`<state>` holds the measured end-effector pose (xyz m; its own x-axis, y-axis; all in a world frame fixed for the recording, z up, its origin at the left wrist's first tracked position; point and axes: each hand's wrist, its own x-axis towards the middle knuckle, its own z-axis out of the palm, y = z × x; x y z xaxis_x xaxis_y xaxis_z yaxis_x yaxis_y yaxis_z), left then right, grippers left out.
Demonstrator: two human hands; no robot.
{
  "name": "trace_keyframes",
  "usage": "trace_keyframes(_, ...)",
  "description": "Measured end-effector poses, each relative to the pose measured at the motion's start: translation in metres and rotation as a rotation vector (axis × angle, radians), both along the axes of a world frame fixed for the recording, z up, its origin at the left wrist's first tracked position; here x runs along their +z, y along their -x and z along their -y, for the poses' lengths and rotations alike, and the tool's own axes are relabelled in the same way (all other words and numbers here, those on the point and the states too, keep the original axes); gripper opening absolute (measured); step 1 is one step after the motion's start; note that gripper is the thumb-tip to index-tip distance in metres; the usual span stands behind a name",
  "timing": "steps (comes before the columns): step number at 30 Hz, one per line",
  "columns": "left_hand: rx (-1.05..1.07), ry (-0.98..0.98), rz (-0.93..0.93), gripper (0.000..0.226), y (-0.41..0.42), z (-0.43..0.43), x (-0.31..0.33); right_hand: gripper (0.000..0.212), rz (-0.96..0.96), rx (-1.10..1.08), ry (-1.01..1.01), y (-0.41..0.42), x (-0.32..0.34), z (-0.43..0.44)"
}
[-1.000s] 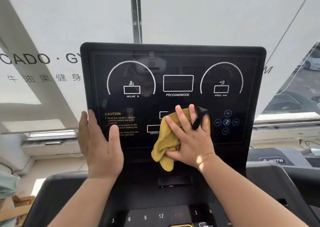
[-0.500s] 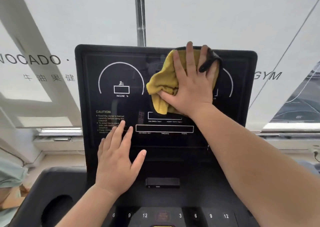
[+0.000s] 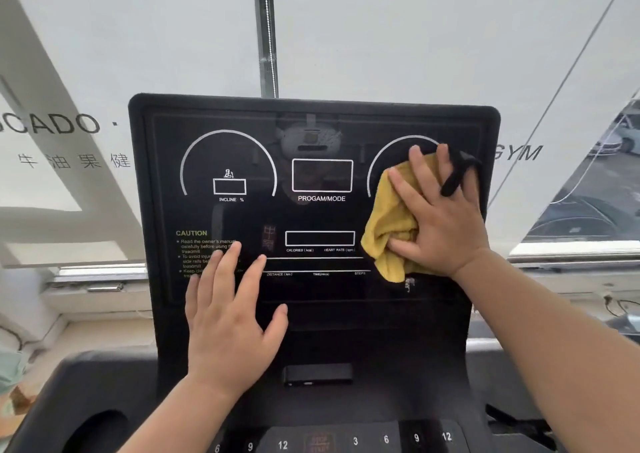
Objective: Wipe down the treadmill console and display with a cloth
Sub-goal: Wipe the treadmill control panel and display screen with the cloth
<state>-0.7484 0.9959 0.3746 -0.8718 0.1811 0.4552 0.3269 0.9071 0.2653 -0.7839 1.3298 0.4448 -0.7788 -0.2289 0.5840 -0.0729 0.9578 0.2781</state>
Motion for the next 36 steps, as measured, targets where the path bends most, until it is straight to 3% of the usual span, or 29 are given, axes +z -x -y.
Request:
trace_keyframes(3, -0.033, -0.016, -0.010, 0.071, 0.000, -0.008, 0.005, 0.106, -0.007, -0.172, 0.243, 0.021, 0.040, 0.009)
trace_keyframes(5, -0.056, -0.014, -0.008, 0.072, -0.001, -0.012, 0.006, 0.107, -0.019, -0.213, 0.283, 0.035, 0.054, 0.029)
trace_keyframes(12, -0.081, 0.012, -0.035, 0.077, -0.004, -0.026, 0.001, 0.101, 0.023, 0.024, 0.069, 0.027, 0.011, 0.086)
trace_keyframes(15, -0.115, 0.048, -0.062, 0.081, -0.004, -0.038, 0.003, 0.096, 0.055, 0.161, -0.037, 0.002, -0.029, 0.068)
trace_keyframes(18, -0.175, 0.097, -0.073, 0.080, -0.005, -0.052, 0.006, 0.094, 0.052, 0.165, -0.089, -0.022, -0.051, 0.028)
trace_keyframes(24, -0.200, 0.220, 0.010, 0.080, -0.007, -0.066, -0.003, 0.102, 0.015, -0.009, 0.033, -0.014, -0.003, -0.048)
trace_keyframes(27, -0.194, 0.200, 0.015, 0.080, -0.008, -0.070, -0.003, 0.103, -0.006, -0.090, 0.209, 0.012, 0.042, -0.048)
trace_keyframes(30, -0.189, 0.178, 0.022, 0.079, -0.009, -0.072, -0.001, 0.100, -0.033, -0.084, 0.261, 0.026, 0.061, -0.036)
trace_keyframes(36, -0.181, 0.171, 0.024, 0.078, -0.009, -0.073, 0.000, 0.096, 0.016, 0.096, 0.049, -0.011, -0.006, -0.032)
